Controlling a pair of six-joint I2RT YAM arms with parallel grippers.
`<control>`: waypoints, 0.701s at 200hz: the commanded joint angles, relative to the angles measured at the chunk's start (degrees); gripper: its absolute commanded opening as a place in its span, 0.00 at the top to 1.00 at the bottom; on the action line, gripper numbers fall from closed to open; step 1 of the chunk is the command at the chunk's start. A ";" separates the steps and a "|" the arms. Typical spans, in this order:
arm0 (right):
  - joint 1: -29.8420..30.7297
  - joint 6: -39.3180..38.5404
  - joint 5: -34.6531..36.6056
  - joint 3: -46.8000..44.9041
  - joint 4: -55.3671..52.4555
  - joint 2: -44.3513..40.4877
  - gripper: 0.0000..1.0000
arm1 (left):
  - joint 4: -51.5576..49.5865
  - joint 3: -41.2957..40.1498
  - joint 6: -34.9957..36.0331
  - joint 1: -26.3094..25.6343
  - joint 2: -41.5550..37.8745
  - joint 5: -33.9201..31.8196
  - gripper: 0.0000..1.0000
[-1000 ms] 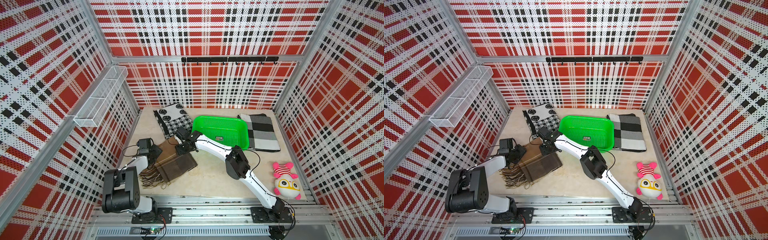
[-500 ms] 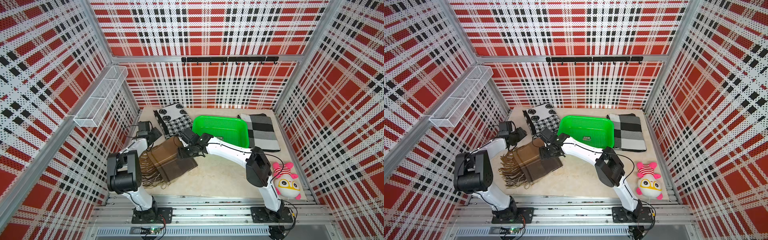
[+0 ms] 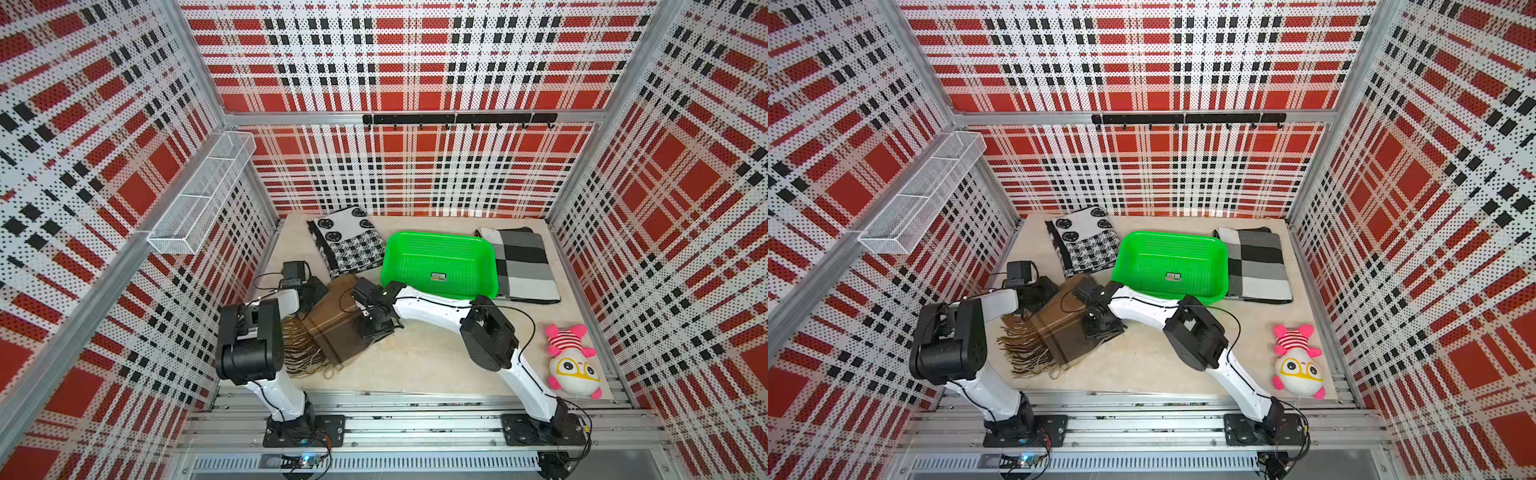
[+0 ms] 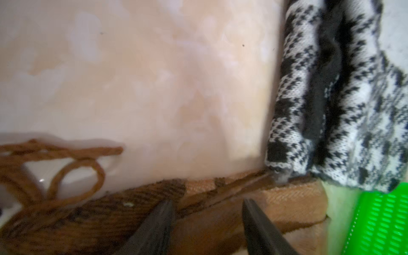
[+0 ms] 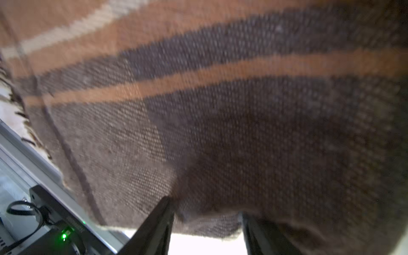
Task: Put the folded scarf in the basket
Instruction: Adjust the scarf at the center of the board.
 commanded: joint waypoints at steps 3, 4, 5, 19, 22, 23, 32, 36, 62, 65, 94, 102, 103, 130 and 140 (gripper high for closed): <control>-1.72 0.93 5.15 5.54 -0.96 4.95 0.45 | -0.28 -4.70 -3.29 3.54 -1.72 -0.34 0.44; -1.79 0.97 5.24 5.83 -1.02 5.05 0.45 | -0.25 -4.73 -3.30 3.72 -1.75 -0.35 0.44; -1.82 0.99 5.33 6.31 -1.05 5.18 0.45 | -0.24 -4.80 -3.35 3.82 -1.81 -0.31 0.44; -2.83 1.36 6.52 10.18 -1.70 7.50 0.45 | -0.08 -5.50 -3.83 5.33 -2.72 -0.17 0.44; -3.06 1.43 6.70 11.09 -1.84 7.96 0.45 | -0.05 -5.64 -3.90 5.60 -2.87 -0.11 0.44; -3.12 1.44 6.76 11.33 -1.89 8.13 0.46 | -0.05 -5.69 -3.91 5.76 -2.94 -0.02 0.44; -3.93 1.53 7.24 13.92 -2.32 9.64 0.45 | 0.07 -6.03 -4.10 6.44 -3.21 0.27 0.44; -4.24 1.68 7.34 15.07 -2.46 10.26 0.45 | 0.11 -6.18 -4.18 6.64 -3.40 0.34 0.44; -6.11 1.33 4.93 21.54 -1.31 14.10 0.45 | 1.52 -7.19 -4.63 7.68 -3.92 1.65 0.44; -6.32 1.24 4.47 22.23 -1.14 14.41 0.45 | 1.53 -7.17 -4.63 7.66 -3.91 1.80 0.45; -6.43 0.77 3.59 23.43 0.46 12.68 0.42 | 1.47 -7.54 -4.63 7.73 -5.82 2.94 0.45; -6.30 1.15 3.47 20.79 1.94 9.93 0.40 | 1.30 -7.59 -4.31 7.69 -7.21 2.60 0.44; -6.28 1.26 3.48 20.35 2.15 9.51 0.40 | 1.24 -7.59 -4.29 7.64 -7.31 2.48 0.44; -5.47 4.96 4.47 6.31 9.27 -2.33 0.31 | -0.85 -5.69 -1.15 7.69 -10.26 -0.66 0.35; -5.21 7.54 4.37 2.09 10.43 -5.43 0.29 | -1.95 -4.16 -0.15 7.69 -9.81 -1.64 0.30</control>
